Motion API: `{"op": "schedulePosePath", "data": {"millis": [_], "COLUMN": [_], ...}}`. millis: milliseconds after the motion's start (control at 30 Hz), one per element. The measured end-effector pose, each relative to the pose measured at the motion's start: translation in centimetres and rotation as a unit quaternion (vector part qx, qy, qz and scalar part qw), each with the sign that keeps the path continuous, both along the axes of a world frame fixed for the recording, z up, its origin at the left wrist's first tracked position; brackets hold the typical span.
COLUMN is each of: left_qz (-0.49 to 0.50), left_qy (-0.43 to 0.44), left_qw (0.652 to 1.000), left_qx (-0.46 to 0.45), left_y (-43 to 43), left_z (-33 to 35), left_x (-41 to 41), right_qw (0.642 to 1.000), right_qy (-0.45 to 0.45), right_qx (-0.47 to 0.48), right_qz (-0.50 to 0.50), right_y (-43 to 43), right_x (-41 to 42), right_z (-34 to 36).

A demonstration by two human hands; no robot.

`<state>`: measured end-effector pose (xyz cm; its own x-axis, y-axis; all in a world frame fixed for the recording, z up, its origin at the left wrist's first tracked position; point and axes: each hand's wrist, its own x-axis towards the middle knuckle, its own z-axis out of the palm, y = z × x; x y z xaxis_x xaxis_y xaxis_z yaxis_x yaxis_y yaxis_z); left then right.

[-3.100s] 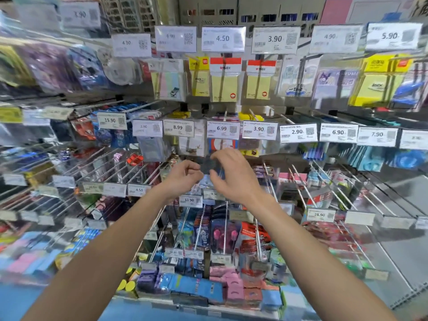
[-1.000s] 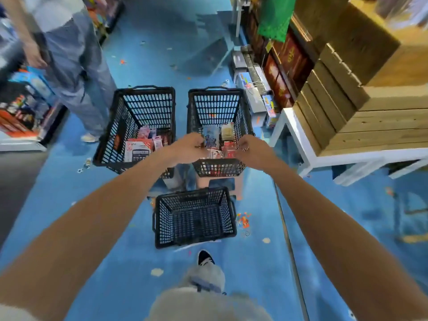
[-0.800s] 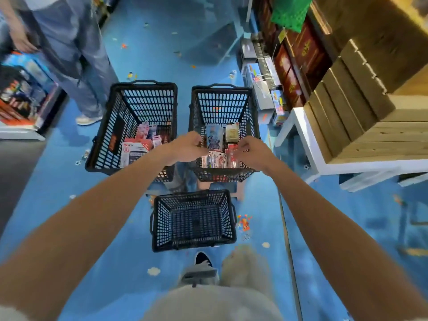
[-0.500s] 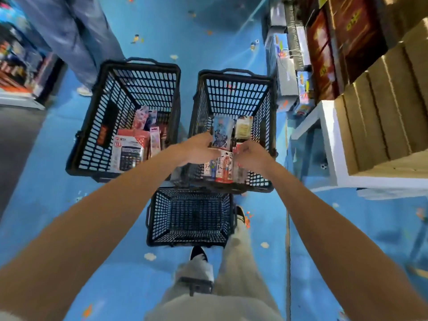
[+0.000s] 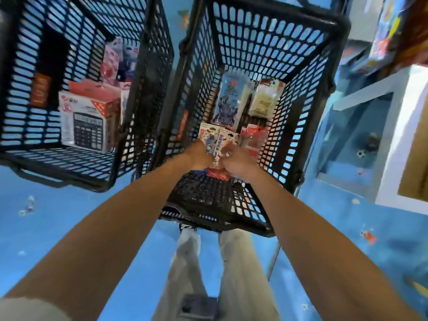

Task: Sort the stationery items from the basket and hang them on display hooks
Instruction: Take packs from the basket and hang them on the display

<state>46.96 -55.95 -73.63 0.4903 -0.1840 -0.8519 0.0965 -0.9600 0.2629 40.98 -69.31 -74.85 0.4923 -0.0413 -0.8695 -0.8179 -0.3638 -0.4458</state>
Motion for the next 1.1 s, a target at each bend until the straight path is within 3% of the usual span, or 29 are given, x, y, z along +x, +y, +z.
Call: {"op": "schedulePosePath", "data": {"millis": [400, 633, 1100], "left_qz": [0.197, 0.229, 0.312], "left_qy": [-0.006, -0.028, -0.056], "left_qw": [0.98, 0.972, 0.948], "left_qx": [0.039, 0.044, 0.034], "left_y": [-1.6, -1.9, -4.6], "left_z": [-7.5, -7.5, -7.4], "left_x": [-0.6, -0.7, -1.5], "right_qw": [0.994, 0.982, 0.974], "right_qy": [0.04, 0.012, 0.004], "right_qx": [0.029, 0.027, 0.011], "right_qz": [-0.096, -0.187, -0.224], "right_y": [0.4, 0.6, 0.8], "right_x": [1.4, 1.6, 1.5], "right_z": [-5.9, -5.8, -6.2]}}
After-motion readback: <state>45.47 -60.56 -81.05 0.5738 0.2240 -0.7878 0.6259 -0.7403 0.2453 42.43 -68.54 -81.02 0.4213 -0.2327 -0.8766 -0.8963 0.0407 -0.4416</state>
